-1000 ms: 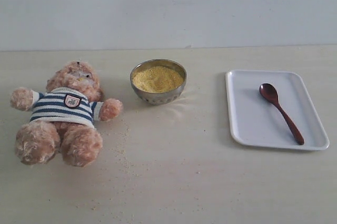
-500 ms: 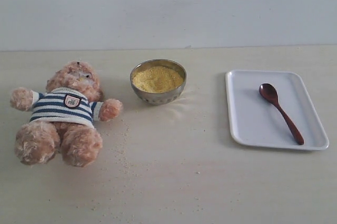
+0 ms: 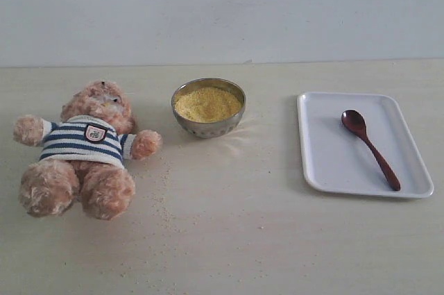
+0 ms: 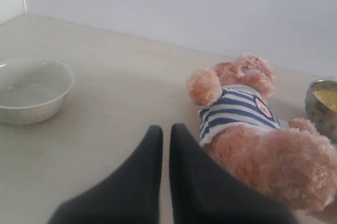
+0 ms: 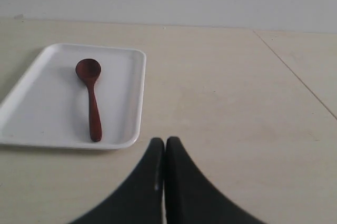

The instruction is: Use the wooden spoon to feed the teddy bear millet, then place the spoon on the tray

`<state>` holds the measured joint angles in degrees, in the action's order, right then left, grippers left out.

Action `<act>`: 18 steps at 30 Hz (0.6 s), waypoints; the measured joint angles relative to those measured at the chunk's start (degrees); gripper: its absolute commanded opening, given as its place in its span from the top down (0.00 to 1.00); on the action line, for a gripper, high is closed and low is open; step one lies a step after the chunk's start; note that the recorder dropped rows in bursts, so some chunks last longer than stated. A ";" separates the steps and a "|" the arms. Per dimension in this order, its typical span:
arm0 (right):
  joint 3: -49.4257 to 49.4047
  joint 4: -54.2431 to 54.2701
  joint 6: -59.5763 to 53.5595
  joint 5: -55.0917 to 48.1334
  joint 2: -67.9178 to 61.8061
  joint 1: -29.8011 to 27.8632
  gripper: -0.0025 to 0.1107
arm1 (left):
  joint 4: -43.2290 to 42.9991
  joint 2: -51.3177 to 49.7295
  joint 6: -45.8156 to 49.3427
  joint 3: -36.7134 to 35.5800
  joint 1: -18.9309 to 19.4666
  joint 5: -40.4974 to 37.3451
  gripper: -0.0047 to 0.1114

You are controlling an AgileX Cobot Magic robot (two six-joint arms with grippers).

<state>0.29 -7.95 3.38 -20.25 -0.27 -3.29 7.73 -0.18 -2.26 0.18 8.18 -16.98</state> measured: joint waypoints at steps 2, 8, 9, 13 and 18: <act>0.00 0.00 0.00 0.00 0.00 0.00 0.97 | 0.00 0.00 0.00 0.00 0.00 0.00 0.92; 0.00 0.10 0.00 0.10 0.00 0.00 0.97 | 0.00 0.00 0.00 0.00 -1.25 0.00 0.92; -0.10 0.10 0.00 0.10 0.00 0.00 0.97 | 0.00 0.00 0.00 0.00 -3.23 0.00 0.92; -0.10 0.10 0.00 0.10 0.00 0.00 0.97 | 0.16 0.00 0.00 0.00 -6.89 -5.37 0.92; -0.10 0.10 0.00 0.10 0.00 0.00 0.97 | 0.82 0.00 0.00 0.00 -6.94 -6.56 0.92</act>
<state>0.19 -7.85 3.38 -20.15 -0.27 -3.29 8.54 -0.18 -2.26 0.18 1.24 -23.54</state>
